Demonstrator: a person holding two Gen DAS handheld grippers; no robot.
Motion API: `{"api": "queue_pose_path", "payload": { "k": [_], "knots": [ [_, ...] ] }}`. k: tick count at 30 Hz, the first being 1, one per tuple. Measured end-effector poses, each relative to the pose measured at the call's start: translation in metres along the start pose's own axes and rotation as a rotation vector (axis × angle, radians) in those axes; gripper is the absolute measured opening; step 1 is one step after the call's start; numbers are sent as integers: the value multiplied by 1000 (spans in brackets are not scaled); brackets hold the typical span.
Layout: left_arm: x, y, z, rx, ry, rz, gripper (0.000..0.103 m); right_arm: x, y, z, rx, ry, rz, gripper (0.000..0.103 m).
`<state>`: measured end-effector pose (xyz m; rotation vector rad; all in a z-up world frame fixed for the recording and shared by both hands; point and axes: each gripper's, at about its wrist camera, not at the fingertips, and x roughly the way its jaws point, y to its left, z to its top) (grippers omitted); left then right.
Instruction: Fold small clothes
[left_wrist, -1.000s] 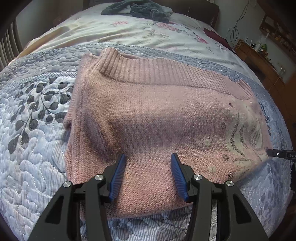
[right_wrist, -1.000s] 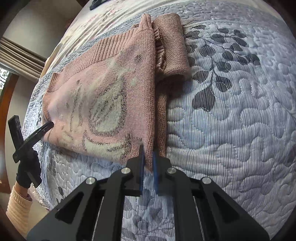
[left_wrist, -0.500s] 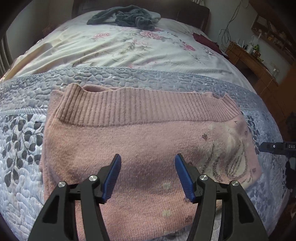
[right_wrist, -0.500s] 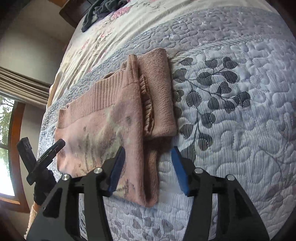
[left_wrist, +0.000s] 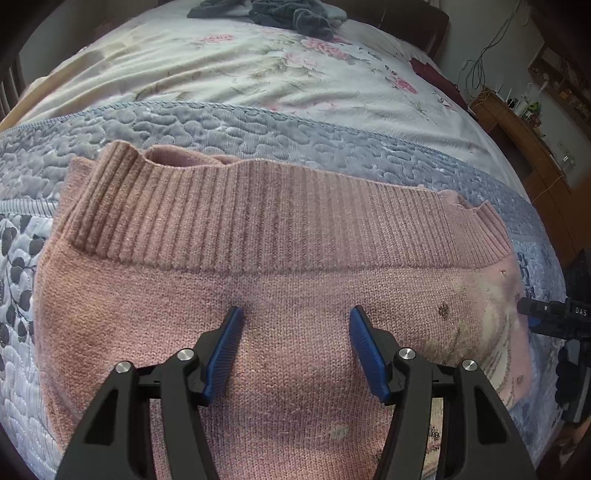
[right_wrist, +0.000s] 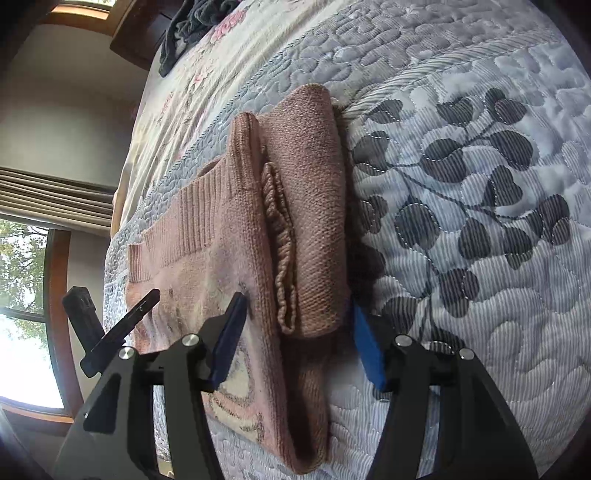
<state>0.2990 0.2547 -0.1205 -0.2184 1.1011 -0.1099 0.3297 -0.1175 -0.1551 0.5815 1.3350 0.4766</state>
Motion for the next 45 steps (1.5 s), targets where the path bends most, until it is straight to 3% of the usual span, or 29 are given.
{"api": "queue_pose_path", "payload": {
  "k": [7, 14, 23, 26, 29, 36, 40, 45],
  "knots": [
    [2, 4, -1, -22, -3, -26, 62, 16, 4, 6, 1, 40, -11, 58],
    [3, 3, -2, -7, -6, -26, 64, 15, -2, 3, -1, 22, -4, 42],
    [5, 3, -2, 0, -9, -30, 65, 17, 3, -4, 9, -1, -35, 36],
    [-2, 4, 0, -12, -1, -44, 65, 7, 16, -6, 27, -19, 11, 33],
    [-25, 12, 0, -44, -28, -102, 64, -11, 50, -5, -17, -39, 97, 32],
    [-67, 38, -10, -120, -67, -260, 65, -1, 175, -13, -270, 4, 108, 31],
    [-76, 58, -14, -202, -90, -303, 65, 38, 230, -29, -392, 65, 37, 31],
    [-75, 84, -19, -296, -101, -335, 65, 92, 252, -45, -460, 140, -84, 32]
  ]
}}
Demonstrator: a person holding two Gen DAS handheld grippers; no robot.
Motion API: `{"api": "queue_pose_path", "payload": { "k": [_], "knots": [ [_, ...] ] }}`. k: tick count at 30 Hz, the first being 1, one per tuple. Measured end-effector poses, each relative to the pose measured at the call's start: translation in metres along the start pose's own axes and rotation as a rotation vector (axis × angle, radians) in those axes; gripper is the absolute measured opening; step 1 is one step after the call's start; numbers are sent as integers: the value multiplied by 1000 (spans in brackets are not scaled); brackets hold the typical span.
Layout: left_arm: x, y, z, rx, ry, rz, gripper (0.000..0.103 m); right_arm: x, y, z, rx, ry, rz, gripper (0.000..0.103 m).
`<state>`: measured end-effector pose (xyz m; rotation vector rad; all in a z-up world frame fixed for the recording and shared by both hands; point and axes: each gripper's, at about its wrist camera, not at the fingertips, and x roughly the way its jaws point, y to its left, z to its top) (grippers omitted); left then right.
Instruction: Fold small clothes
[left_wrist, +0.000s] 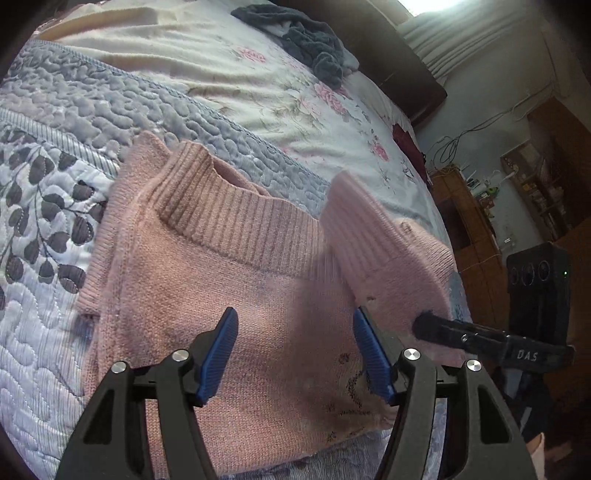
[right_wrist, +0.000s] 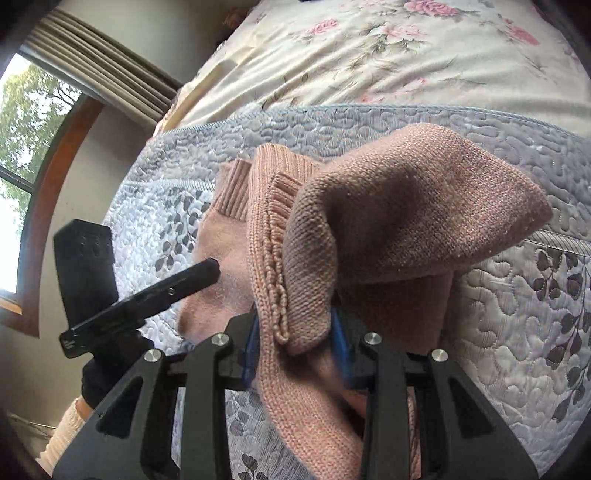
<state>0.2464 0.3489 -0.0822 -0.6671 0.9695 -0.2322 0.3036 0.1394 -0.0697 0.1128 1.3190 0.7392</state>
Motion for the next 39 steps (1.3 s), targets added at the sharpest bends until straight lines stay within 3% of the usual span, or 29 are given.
{"api": "queue_pose_path", "payload": {
  "k": [4, 6, 9, 14, 18, 22, 27, 32, 39],
  "knots": [
    [3, 8, 2, -29, 5, -17, 65, 29, 3, 2, 11, 49, -21, 40],
    [8, 12, 2, -53, 16, -38, 65, 38, 2, -1, 27, 74, 13, 53],
    [15, 18, 1, -93, 29, -66, 65, 37, 3, -6, 31, 89, 51, 54],
    [23, 15, -4, -101, 22, -119, 65, -1, -12, -10, 90, 37, 155, 54],
    [28, 5, -5, -73, 11, -170, 65, -36, -26, -15, 103, -28, 156, 57],
    [35, -1, -5, -96, 2, -213, 67, -55, -55, -30, 128, -67, 82, 60],
    [57, -4, -4, -112, 40, -184, 69, -48, -97, -56, 240, -56, 101, 61],
    [67, -3, -5, -144, 44, -145, 72, -40, -110, -78, 265, -44, 99, 61],
    [46, -5, -6, -151, 7, -108, 73, -41, -115, -87, 260, -44, 105, 61]
  ]
}}
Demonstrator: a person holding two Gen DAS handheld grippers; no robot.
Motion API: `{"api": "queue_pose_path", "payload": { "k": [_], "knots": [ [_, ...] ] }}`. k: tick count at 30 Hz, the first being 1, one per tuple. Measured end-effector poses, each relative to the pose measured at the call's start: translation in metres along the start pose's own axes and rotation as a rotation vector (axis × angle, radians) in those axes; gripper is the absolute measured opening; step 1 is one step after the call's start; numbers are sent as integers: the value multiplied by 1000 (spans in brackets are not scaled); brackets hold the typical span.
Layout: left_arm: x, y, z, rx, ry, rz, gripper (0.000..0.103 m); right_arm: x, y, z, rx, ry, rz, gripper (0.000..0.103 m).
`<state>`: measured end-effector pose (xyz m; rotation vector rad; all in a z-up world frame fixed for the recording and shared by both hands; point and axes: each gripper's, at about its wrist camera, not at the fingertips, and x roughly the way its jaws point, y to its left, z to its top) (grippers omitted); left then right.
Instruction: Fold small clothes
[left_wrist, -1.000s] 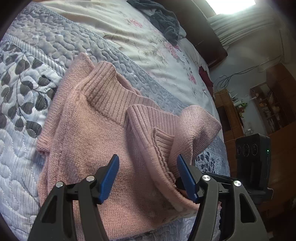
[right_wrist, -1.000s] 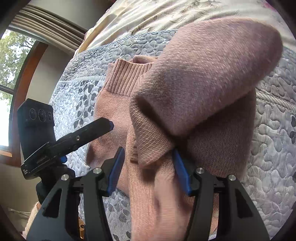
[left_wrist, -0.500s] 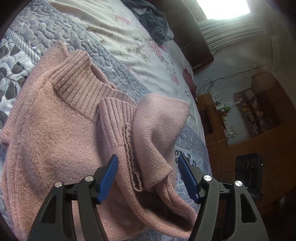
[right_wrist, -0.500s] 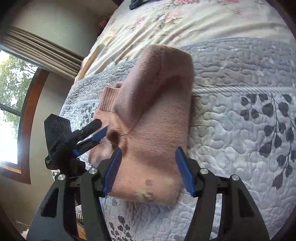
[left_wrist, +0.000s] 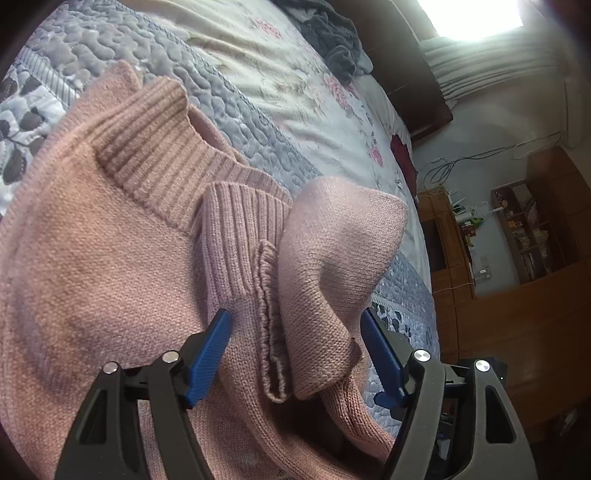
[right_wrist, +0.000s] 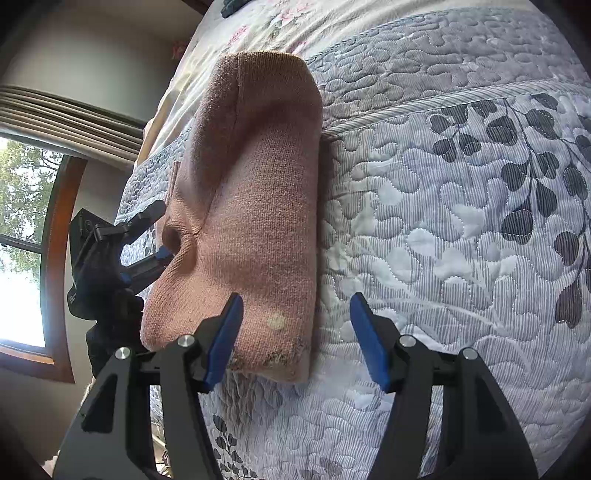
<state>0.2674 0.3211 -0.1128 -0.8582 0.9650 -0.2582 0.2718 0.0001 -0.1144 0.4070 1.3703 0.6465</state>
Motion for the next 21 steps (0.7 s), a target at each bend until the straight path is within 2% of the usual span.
{"api": "queue_pose_path", "payload": {
  "k": [2, 4, 10, 16, 21],
  "knots": [
    [-11, 4, -3, 9, -10, 29, 73, 2, 1, -1, -7, 1, 0, 61],
    [-10, 13, -5, -6, 16, 59, 74, 2, 2, -1, -10, 2, -15, 61],
    [7, 32, -1, -116, 36, -90, 74, 6, 2, 1, 5, 0, -13, 61],
    [22, 24, 0, -163, 13, -200, 77, 2, -9, 1, 16, -6, -27, 61],
    [37, 7, 1, -97, 36, -124, 81, 6, -16, -2, 24, 4, -28, 61]
  ]
}}
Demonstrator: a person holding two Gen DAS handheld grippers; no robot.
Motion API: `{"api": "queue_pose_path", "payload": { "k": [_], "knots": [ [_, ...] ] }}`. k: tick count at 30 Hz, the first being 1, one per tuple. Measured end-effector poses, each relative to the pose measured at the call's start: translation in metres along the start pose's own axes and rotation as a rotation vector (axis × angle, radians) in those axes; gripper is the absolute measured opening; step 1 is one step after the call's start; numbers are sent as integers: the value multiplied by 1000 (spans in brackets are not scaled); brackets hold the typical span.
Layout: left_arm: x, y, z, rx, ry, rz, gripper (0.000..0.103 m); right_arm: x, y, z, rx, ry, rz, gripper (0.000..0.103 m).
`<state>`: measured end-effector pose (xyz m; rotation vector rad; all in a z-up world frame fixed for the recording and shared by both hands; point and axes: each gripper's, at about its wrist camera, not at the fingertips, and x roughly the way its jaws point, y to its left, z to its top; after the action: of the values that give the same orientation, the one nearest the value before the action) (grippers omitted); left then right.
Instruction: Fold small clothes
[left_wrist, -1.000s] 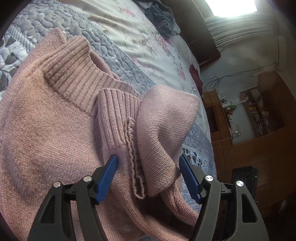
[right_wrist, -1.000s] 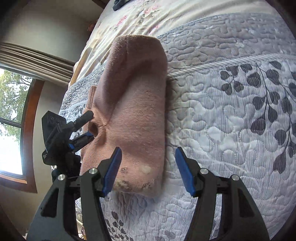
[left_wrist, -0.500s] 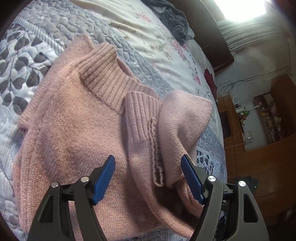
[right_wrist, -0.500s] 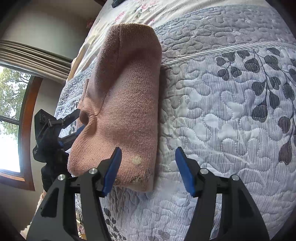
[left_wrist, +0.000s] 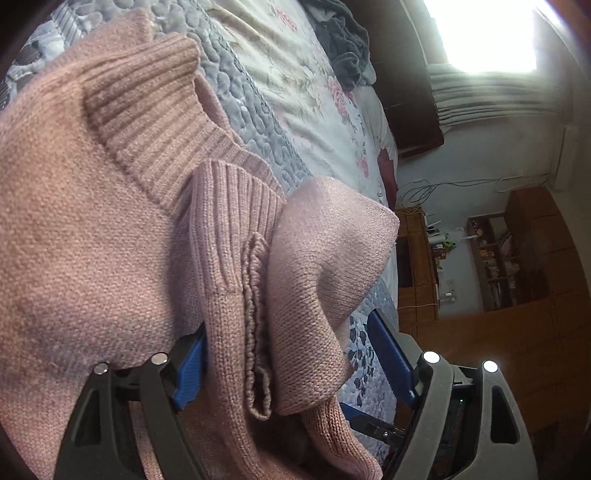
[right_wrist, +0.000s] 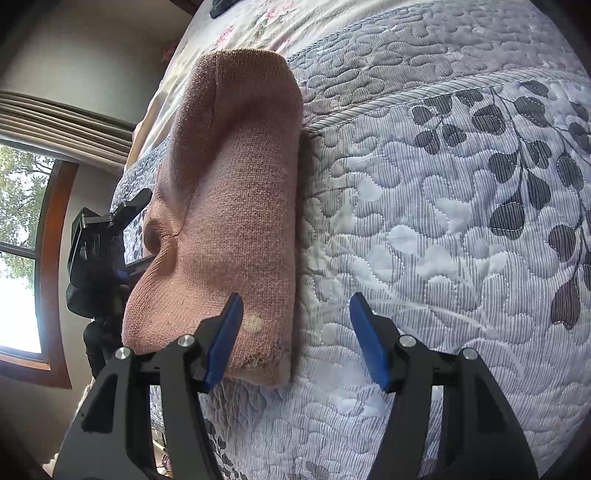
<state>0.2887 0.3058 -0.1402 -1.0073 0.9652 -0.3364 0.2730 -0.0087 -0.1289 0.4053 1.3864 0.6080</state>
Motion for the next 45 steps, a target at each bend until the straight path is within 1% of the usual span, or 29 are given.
{"api": "queue_pose_path", "payload": {
  "k": [3, 4, 5, 7, 8, 9, 11, 14, 18, 20, 22, 26, 29, 31, 33, 34, 36, 37, 39, 41, 42, 43, 44, 45],
  "knots": [
    [11, -12, 1, 58, 22, 76, 81, 3, -1, -3, 4, 7, 1, 61],
    [13, -15, 2, 69, 23, 97, 78, 4, 0, -4, 6, 8, -1, 61],
    [15, -17, 1, 75, 23, 116, 64, 4, -1, -6, 6, 9, -4, 61],
    [15, -21, 1, 85, 32, 128, 47, 3, -3, -8, 7, 8, -8, 61],
    [13, -23, 0, 91, 27, 127, 42, 2, -4, -9, 8, 6, -11, 61],
    [10, -26, -1, 100, 20, 121, 39, 0, -5, -11, 9, 2, -13, 61],
    [-1, -33, -2, 117, -4, 72, 30, -6, -9, -14, 10, -4, -11, 61],
    [-24, -50, 0, 174, -51, 12, 26, -11, -9, -15, 7, -11, -6, 61],
    [-64, -69, 10, 265, -123, -16, 25, -13, 1, -18, -22, -14, -1, 62],
    [-87, -68, 20, 286, -161, -24, 24, -11, 10, -20, -43, -12, 1, 62],
    [-104, -62, 31, 299, -180, -4, 24, -7, 19, -23, -62, -8, 6, 62],
    [-124, -25, 49, 269, -194, 66, 24, 2, 34, -28, -87, 6, 23, 62],
    [-131, 16, 55, 201, -198, 102, 24, 7, 42, -34, -100, 20, 35, 63],
    [-128, 40, 56, 162, -189, 135, 24, 12, 45, -34, -109, 30, 36, 63],
    [-120, 59, 55, 142, -160, 167, 24, 17, 51, -35, -115, 42, 38, 64],
    [-118, 65, 53, 135, -149, 165, 24, 19, 53, -35, -118, 47, 39, 64],
    [-122, 69, 52, 116, -152, 145, 27, 24, 58, -37, -122, 57, 39, 64],
    [-126, 68, 51, 105, -160, 139, 27, 25, 59, -39, -124, 62, 39, 64],
    [-138, 60, 46, 121, -175, 152, 28, 28, 62, -41, -127, 70, 41, 64],
    [-152, 49, 36, 160, -178, 180, 37, 33, 66, -40, -132, 73, 42, 64],
    [-158, 42, 29, 185, -176, 191, 38, 34, 66, -41, -132, 74, 45, 64],
    [-163, 35, 21, 208, -171, 190, 42, 35, 67, -42, -130, 75, 47, 65],
    [-167, 28, 13, 221, -157, 190, 49, 36, 67, -43, -127, 75, 49, 65],
    [-169, 23, 4, 231, -137, 196, 52, 36, 66, -44, -125, 76, 50, 65]
  ]
}}
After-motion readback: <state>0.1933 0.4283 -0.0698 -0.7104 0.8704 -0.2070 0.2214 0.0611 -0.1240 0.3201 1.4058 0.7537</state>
